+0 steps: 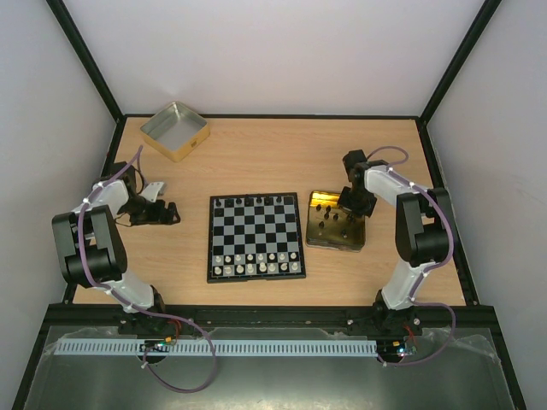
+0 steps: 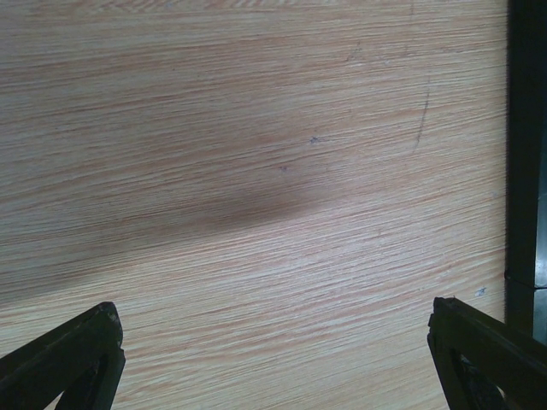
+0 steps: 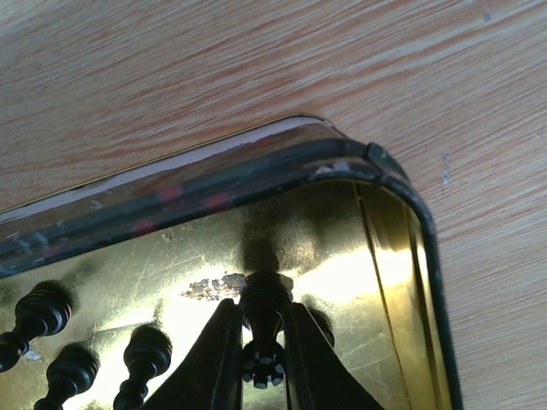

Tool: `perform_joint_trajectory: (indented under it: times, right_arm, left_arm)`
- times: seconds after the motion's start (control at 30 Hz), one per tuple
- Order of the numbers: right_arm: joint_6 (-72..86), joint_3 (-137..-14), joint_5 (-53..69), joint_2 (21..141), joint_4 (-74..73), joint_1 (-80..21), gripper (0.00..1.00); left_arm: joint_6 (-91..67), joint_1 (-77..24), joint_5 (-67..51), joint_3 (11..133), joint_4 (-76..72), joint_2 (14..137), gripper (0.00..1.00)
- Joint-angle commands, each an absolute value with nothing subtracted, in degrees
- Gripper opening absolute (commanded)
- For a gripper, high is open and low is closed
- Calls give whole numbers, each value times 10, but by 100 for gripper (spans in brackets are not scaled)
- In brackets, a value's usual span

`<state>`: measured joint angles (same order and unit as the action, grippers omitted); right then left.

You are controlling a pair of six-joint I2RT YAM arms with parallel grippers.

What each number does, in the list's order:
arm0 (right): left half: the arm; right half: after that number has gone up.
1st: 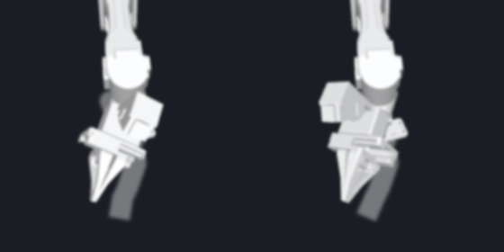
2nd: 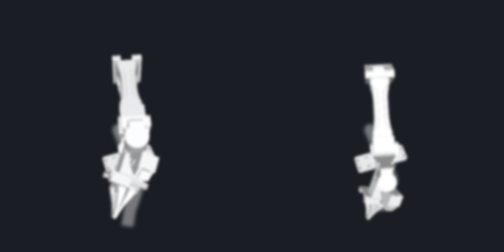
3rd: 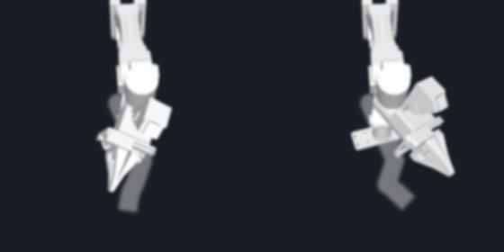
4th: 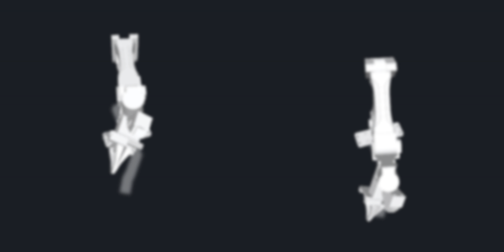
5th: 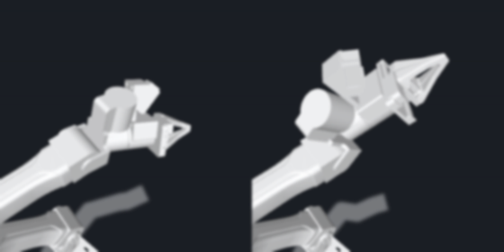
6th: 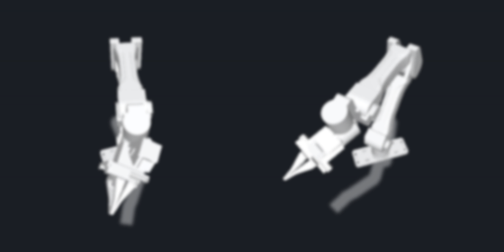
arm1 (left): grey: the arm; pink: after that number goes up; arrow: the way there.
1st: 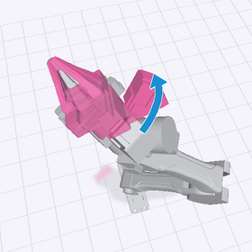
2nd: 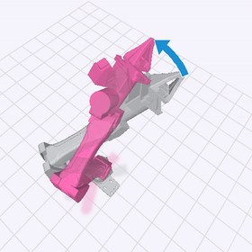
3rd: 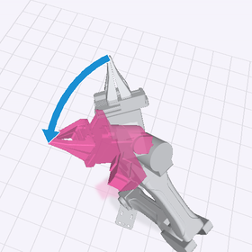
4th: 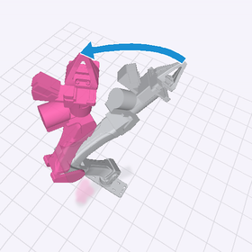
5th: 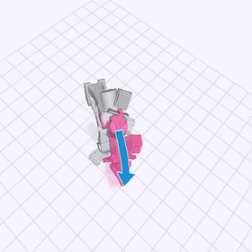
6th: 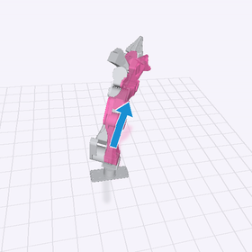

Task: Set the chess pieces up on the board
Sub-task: Pick up the chess piece from the storage box.

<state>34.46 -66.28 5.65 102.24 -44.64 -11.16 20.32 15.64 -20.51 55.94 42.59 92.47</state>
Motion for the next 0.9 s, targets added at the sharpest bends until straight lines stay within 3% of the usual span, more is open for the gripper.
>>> perform_joint_trajectory:
  times: [0.0, 0.5, 0.87]
  right_arm:
    - [336, -657, 49, 1027, -450, -109, 9]
    - [333, -724, 25, 984, -500, -114, 7]
    - [330, -898, 9, 1048, -574, -227, 7]
  left_arm:
    - [202, 153, -208, 559, 426, 929, 97]
    - [203, 153, -211, 556, 424, 931, 97]
    - [201, 154, -213, 557, 424, 929, 97]
